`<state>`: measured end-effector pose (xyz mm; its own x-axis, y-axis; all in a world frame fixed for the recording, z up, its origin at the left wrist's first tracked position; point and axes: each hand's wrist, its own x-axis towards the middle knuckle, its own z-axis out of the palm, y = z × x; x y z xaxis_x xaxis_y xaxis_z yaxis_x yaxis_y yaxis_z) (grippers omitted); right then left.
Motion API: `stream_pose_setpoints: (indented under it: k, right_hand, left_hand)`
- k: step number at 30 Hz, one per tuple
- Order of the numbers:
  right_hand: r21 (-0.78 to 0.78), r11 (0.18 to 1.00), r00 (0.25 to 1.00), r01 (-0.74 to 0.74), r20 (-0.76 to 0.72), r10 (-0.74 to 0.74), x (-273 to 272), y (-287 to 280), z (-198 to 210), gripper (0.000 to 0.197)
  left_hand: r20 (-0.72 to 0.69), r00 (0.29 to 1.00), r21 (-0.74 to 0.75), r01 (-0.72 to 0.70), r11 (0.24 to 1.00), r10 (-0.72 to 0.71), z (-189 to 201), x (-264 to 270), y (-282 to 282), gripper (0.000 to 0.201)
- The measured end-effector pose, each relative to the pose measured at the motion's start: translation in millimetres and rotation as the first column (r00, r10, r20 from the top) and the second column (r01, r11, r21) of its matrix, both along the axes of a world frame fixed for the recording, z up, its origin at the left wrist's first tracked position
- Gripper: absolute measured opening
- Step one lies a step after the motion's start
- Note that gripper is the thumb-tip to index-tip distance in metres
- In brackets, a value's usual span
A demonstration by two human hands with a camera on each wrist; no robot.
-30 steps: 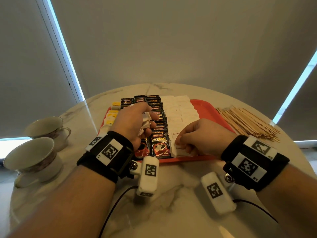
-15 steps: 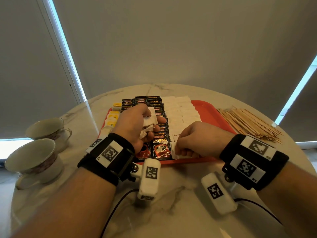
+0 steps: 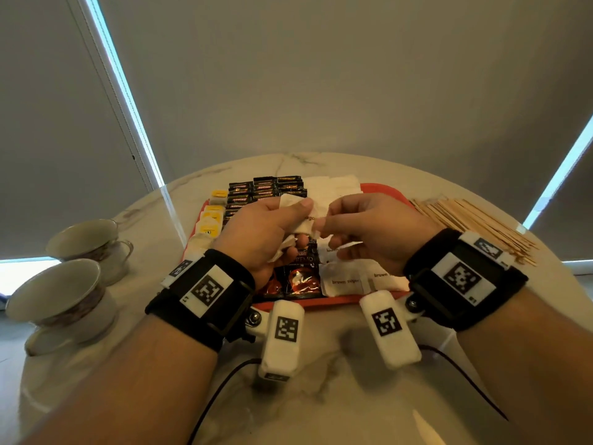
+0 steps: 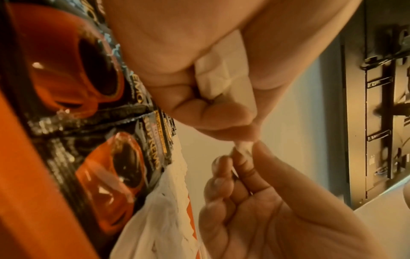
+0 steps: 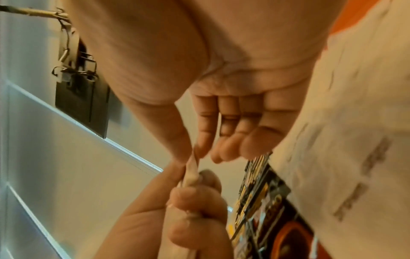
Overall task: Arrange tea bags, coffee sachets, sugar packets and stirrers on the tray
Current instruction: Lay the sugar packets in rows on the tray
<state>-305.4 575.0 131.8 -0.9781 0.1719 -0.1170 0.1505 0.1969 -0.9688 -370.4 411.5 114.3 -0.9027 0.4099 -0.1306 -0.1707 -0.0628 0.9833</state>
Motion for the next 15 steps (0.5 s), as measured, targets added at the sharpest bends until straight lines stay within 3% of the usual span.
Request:
stream_pose_setpoints:
  k: [6,9,12,15]
  right_hand:
    - [-0.306,0.946,0.985,0.103,-0.099,-0.139,-9.5,-1.9,-14.2,0.014]
    - [-0.275,0.957,0.982,0.094,-0.132,-0.134,-9.8,-0.9,-19.5,0.023]
    - [-0.163,0.979,0.965,0.123,-0.211,-0.157,-10.6,-0.6,-21.1,0.016]
    - [-0.179,0.964,0.939,0.195,-0.25,-0.237,-12.1,2.7,-20.5,0.013]
  left_hand:
    - [-0.078,0.996,-0.046,0.042,0.998,-0.045,-4.7,-4.5,-2.9,0.02]
    - [-0.133,0.99,-0.106,0.036,0.994,-0.05,-6.5,-5.5,-4.4,0.023]
    - [-0.147,0.988,-0.113,0.024,0.993,-0.041,-5.9,-4.2,-3.3,0.019]
    - [-0.122,0.992,-0.101,-0.019,0.995,0.006,-4.6,-4.8,-1.2,0.012]
